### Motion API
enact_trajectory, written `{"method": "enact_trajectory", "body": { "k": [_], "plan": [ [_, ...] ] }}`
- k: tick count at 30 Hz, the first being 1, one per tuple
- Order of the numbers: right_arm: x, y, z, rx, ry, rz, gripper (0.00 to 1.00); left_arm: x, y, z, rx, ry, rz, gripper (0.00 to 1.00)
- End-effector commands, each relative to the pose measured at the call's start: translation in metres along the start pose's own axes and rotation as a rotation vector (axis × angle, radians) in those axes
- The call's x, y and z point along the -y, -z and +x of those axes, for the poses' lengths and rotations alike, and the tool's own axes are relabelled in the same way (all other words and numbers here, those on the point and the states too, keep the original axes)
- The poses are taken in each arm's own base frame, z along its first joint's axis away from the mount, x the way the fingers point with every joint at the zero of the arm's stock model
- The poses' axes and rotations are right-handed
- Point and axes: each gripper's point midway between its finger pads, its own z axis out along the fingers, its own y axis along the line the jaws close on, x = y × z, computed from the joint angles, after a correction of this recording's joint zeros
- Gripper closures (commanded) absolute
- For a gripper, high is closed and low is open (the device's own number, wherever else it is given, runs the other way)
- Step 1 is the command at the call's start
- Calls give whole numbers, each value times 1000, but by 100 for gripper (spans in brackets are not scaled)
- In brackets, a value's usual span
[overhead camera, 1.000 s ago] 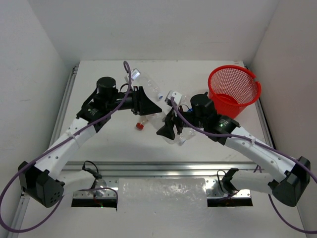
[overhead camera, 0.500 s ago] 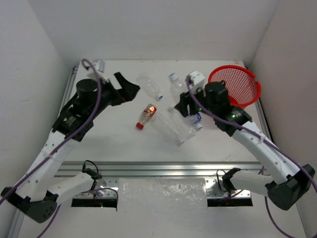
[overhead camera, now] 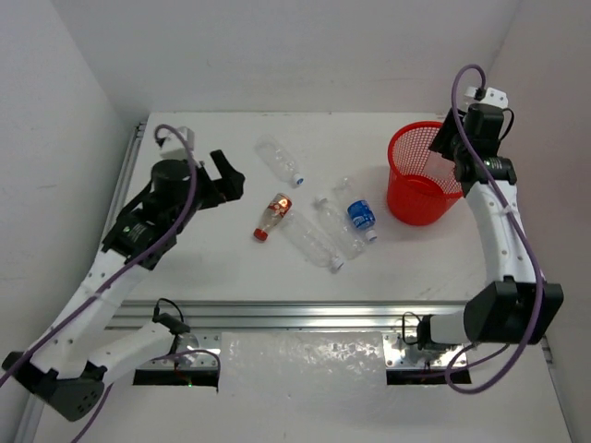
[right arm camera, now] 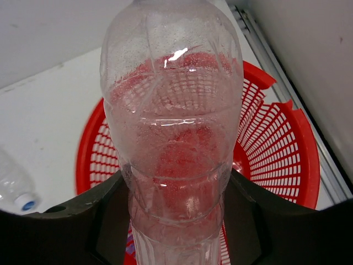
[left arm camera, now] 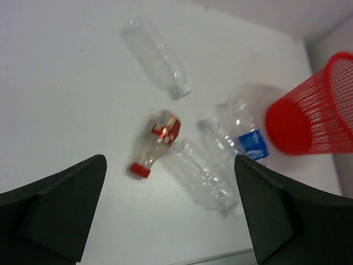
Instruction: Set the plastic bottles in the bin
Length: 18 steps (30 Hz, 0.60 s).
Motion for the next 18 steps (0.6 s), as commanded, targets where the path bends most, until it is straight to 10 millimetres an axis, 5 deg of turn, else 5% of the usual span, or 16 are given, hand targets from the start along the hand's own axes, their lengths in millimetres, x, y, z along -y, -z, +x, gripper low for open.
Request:
{"method": "enact_trajectory", "body": {
  "k": [1, 4, 6, 8, 13, 17, 18],
  "plan": [
    [9, -18, -29, 72, -72, 50, 96, 2, -10, 22, -73, -46, 26, 0],
    [13, -37, -24, 57, -48, 61, 77, 3, -17, 29, -89, -54, 35, 0],
    [9, -42, -20, 38, -46, 44, 19, 3, -25, 36, -109, -53, 34, 0],
    [-3, -40, -20, 30, -49, -23, 1, 4, -33, 44, -130, -44, 31, 0],
    [-2, -12, -41, 81, -70, -20, 1, -2, -70, 78, -220, -35, -18, 0],
    [-37, 27, -42, 63, -115, -220, 1, -8, -102, 111, -277, -27, -41, 0],
    [-64, 43, -35, 26, -115, -385, 1, -12, -116, 122, -295, -43, -58, 0]
  ]
}}
